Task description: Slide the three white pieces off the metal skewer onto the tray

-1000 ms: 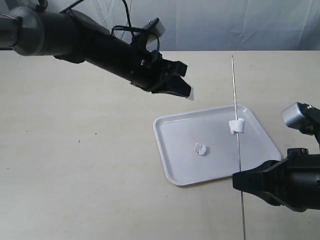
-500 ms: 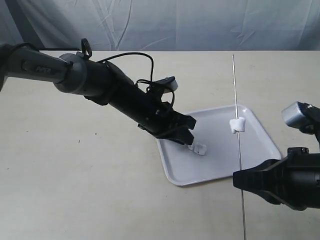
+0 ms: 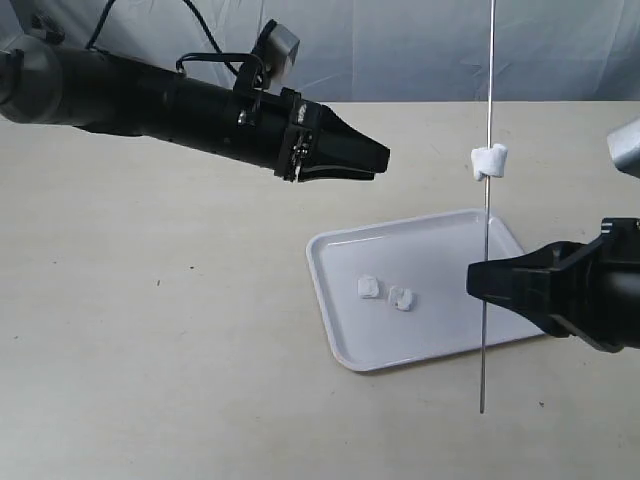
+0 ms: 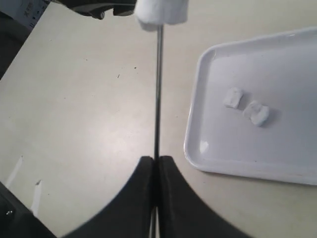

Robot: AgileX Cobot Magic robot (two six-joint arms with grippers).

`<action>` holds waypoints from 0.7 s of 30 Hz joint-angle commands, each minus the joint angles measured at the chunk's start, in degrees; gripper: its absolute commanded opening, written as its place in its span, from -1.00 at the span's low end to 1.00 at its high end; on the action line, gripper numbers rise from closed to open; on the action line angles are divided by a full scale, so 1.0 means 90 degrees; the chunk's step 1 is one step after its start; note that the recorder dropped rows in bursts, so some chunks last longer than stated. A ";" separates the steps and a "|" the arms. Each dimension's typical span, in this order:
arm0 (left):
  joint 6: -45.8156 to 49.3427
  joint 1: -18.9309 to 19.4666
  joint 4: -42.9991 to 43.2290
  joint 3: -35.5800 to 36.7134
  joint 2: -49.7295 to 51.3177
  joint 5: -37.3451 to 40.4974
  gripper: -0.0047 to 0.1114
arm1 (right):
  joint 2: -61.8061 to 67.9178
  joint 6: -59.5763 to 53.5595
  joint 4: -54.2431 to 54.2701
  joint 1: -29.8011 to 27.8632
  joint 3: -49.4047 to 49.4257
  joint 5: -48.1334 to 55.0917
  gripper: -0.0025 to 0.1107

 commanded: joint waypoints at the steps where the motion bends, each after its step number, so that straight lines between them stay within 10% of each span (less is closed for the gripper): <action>1: 0.0409 -0.0318 -0.0468 0.0013 -0.0193 0.0101 -0.23 | 0.0003 -0.0015 -0.0056 -0.0015 -0.0079 0.0135 -0.97; 21: 0.0460 -0.0969 -0.0556 0.0013 -0.0820 0.0101 -0.23 | 0.0019 0.0783 -0.1001 -0.0027 -0.0084 -0.0177 -0.97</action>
